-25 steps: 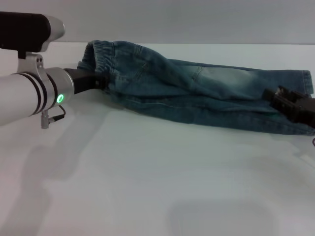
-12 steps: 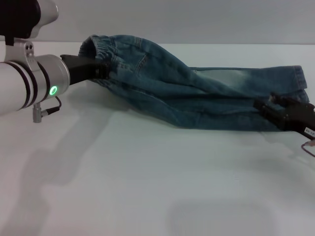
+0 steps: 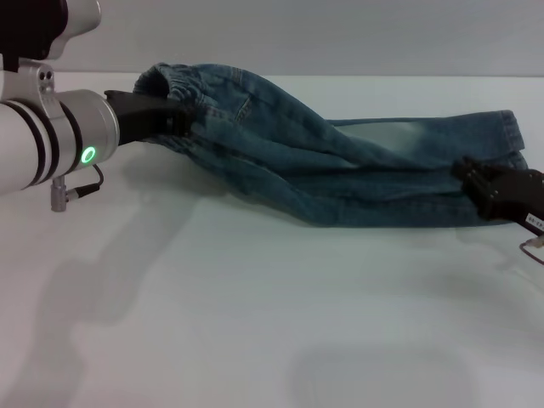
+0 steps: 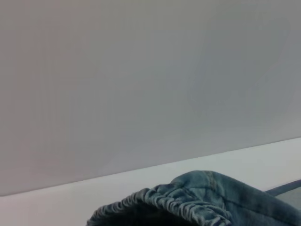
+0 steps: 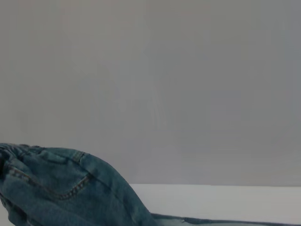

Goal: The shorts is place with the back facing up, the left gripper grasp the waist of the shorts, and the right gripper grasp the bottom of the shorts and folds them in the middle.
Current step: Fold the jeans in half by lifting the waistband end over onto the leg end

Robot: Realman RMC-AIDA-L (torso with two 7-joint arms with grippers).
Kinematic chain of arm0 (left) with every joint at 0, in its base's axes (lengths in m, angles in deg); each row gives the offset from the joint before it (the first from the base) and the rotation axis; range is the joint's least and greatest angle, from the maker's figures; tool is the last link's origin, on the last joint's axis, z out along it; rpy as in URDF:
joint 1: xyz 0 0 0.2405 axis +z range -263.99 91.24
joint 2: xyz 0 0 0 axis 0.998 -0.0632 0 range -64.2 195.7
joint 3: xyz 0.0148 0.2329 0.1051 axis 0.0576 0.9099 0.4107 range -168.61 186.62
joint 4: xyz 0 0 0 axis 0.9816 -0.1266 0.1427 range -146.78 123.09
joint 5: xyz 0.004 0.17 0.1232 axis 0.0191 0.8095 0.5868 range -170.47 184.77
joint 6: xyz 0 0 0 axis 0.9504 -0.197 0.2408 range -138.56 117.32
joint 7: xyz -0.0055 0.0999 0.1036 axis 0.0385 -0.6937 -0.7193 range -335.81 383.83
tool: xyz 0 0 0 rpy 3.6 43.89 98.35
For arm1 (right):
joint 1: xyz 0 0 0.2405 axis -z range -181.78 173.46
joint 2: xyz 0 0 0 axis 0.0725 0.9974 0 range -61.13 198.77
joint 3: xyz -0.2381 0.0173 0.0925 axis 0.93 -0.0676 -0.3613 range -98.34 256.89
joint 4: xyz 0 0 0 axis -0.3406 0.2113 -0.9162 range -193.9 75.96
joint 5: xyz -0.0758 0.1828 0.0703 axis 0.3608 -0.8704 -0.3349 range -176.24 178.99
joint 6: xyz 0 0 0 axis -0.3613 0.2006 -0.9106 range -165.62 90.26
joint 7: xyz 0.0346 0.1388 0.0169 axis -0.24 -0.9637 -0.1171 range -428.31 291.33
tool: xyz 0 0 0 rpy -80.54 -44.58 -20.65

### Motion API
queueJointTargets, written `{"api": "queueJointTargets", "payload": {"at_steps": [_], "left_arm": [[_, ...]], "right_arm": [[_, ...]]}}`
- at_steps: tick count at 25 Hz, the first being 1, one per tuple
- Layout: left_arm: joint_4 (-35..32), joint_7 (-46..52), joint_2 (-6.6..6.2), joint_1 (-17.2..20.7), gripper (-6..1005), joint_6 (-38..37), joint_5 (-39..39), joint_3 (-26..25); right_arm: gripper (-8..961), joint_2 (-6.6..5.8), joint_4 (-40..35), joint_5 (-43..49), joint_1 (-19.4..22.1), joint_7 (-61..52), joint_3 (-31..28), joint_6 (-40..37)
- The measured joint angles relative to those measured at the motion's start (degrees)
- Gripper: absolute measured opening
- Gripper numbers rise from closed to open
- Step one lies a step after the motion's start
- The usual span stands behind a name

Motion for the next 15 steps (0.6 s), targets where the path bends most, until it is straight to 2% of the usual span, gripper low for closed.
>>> {"api": "queueJointTargets", "payload": {"at_steps": [10, 15], "left_arm": [[5.59, -0.08, -0.02, 1.27, 138, 2.71, 0.06, 0.07], [7.46, -0.08, -0.02, 1.58, 137, 3.93, 0.06, 0.34]], "right_arm": [[-4, 0.02, 0.22, -0.03, -3.65, 1.38, 0.18, -1.33], [-1, 0.14, 1.16, -0.03, -5.13, 2.24, 0.55, -1.74]]}}
